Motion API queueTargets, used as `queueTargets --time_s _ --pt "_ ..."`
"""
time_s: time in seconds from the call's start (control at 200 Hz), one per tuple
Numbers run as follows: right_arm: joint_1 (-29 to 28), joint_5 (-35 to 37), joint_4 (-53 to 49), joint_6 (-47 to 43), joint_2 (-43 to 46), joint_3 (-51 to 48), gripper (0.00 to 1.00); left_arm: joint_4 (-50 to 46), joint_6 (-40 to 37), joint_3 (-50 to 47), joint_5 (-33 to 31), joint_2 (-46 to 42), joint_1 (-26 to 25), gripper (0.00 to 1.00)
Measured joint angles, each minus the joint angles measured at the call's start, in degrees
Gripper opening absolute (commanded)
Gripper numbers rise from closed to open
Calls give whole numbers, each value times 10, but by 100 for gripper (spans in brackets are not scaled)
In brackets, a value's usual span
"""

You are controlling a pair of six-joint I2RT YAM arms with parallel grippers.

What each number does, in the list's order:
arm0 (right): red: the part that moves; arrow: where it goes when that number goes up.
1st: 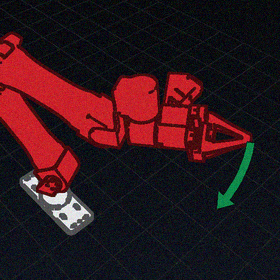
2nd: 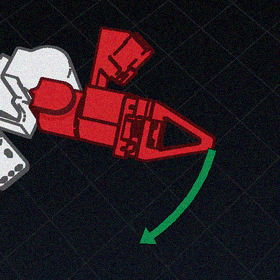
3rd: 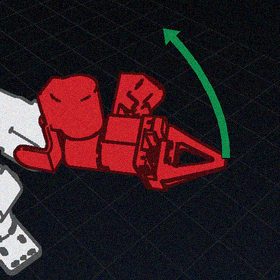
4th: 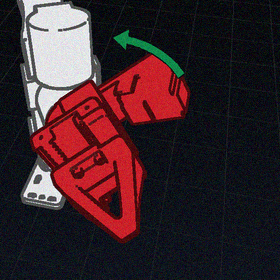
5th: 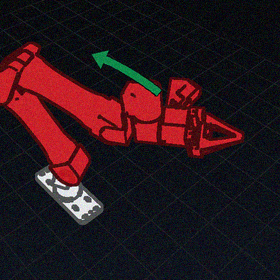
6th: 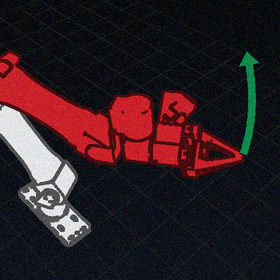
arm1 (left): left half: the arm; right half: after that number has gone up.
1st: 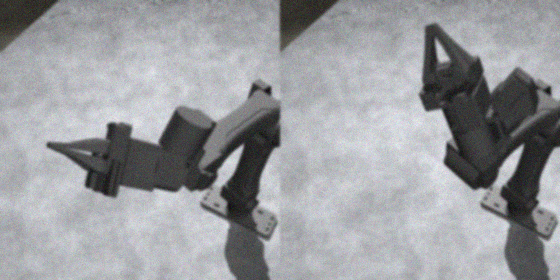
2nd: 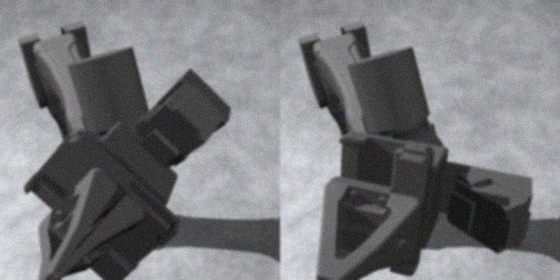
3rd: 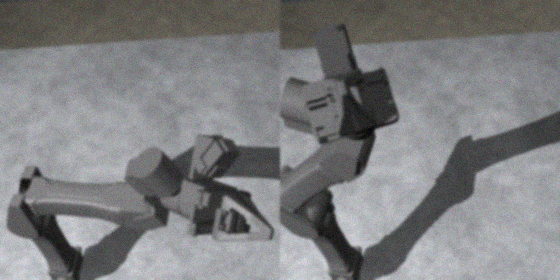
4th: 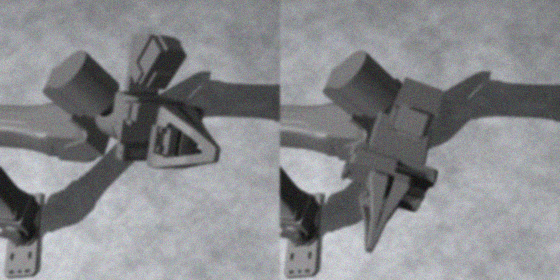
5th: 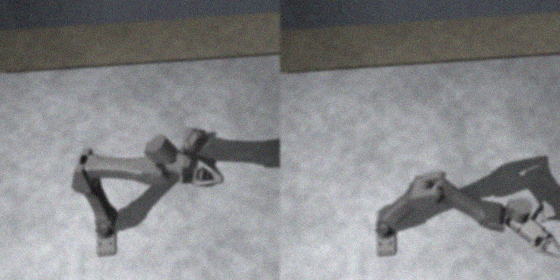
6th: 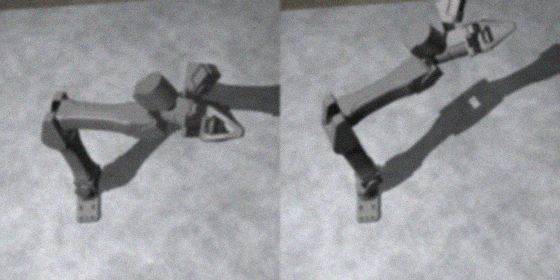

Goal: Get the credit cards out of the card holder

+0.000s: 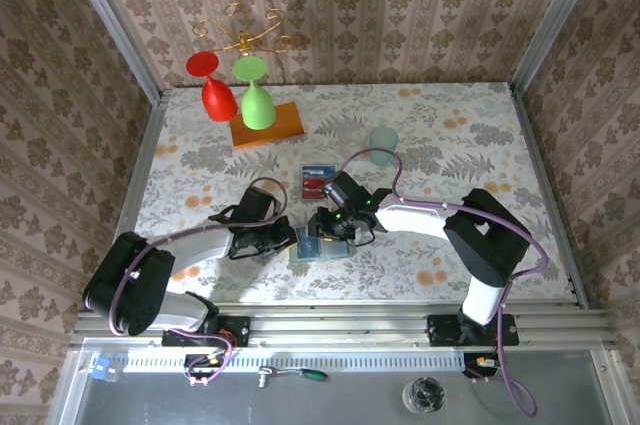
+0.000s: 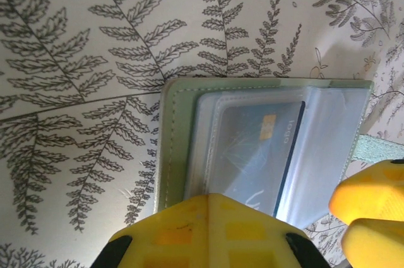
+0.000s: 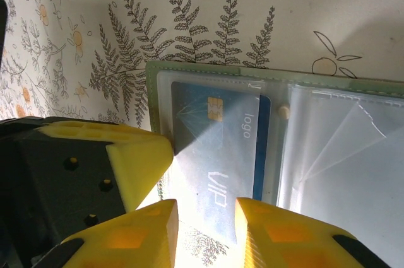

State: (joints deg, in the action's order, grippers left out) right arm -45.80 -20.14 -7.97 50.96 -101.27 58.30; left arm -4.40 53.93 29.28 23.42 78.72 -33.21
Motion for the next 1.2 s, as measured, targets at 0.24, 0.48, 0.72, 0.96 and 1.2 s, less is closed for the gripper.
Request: queueTargets --time_s 0.24,0.48,0.72,0.96,1.2 --pt "-1 0 0 0 -2 0 31 2 0 0 2 2 0 0" --pt "-1 0 0 0 -12 0 32 6 0 -1 2 2 0 0" --pt "-1 -2 0 -1 -22 0 31 11 0 -4 2 2 1 0" --pt "-2 -6 0 -5 -29 2 29 17 0 -7 2 2 3 0" --pt "-2 -13 0 -16 -38 6 27 17 0 -7 4 2 3 0"
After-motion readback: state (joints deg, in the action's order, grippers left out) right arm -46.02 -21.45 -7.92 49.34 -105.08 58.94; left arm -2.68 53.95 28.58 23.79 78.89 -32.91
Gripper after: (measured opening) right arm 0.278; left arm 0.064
